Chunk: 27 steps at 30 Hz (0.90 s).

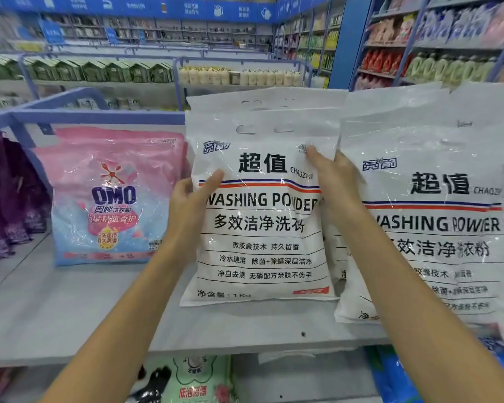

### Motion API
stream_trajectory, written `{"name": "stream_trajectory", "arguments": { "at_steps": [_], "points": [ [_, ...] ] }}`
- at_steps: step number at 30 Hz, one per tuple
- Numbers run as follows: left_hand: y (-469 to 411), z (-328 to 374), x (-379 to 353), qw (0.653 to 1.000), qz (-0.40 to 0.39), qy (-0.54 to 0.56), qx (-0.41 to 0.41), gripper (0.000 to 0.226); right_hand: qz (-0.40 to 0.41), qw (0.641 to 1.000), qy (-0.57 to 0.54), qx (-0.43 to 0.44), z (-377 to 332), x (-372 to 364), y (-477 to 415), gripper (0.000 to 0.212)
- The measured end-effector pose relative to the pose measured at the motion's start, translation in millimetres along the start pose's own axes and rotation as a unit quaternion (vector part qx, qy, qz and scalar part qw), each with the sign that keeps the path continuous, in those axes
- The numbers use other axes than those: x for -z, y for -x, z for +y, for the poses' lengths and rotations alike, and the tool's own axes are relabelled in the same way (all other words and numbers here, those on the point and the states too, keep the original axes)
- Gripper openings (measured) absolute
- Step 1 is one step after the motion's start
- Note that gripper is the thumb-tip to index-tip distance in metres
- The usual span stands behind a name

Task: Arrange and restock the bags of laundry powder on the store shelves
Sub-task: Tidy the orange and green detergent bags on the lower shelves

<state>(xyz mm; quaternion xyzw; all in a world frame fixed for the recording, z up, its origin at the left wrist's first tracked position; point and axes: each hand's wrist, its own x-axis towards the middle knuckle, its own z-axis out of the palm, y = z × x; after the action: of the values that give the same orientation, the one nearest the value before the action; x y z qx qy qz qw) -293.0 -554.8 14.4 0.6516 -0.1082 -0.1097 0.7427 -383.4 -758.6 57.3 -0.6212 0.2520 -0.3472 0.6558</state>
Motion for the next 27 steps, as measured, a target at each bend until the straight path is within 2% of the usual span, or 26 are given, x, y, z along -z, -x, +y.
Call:
{"name": "stream_trajectory", "arguments": {
  "at_steps": [2,4,6,8,9,12,18,21,24,27],
  "points": [
    [22.5,-7.0,4.7,0.997,-0.030,-0.073,-0.025,0.086,-0.024,0.996,0.078,0.046,2.0,8.7,21.8,0.038],
    [43.5,-18.2,13.7,0.991,-0.061,-0.121,-0.025,0.104,-0.054,0.980,0.175,0.079,12.9,18.6,59.3,0.069],
    [66.4,-29.1,22.7,0.978,-0.123,-0.167,-0.007,0.124,-0.108,0.954,0.266,0.085,35.1,28.8,101.6,0.100],
    [79.2,-40.0,28.3,0.967,-0.174,-0.185,-0.012,0.123,-0.136,0.922,0.356,0.062,61.0,32.8,130.8,0.114],
    [81.1,-45.5,29.3,0.967,-0.173,-0.183,-0.021,0.117,-0.125,0.913,0.384,0.058,72.8,33.5,136.2,0.116],
    [76.2,-53.3,27.0,0.969,-0.142,-0.194,-0.060,0.101,-0.092,0.924,0.358,0.093,86.1,28.8,127.5,0.114],
    [75.3,-65.9,28.6,0.967,-0.112,-0.212,-0.088,0.103,-0.114,0.921,0.347,0.137,89.4,26.9,107.3,0.106],
    [78.9,-71.2,28.9,0.964,-0.099,-0.226,-0.099,0.102,-0.051,0.909,0.384,0.150,107.6,23.5,123.2,0.090],
    [82.5,-76.0,28.9,0.955,-0.093,-0.253,-0.122,0.103,-0.001,0.891,0.421,0.168,120.8,16.2,130.2,0.084],
    [81.0,-82.9,29.8,0.940,-0.089,-0.294,-0.148,0.106,-0.013,0.873,0.457,0.169,121.2,15.3,126.7,0.083]
  ]
}}
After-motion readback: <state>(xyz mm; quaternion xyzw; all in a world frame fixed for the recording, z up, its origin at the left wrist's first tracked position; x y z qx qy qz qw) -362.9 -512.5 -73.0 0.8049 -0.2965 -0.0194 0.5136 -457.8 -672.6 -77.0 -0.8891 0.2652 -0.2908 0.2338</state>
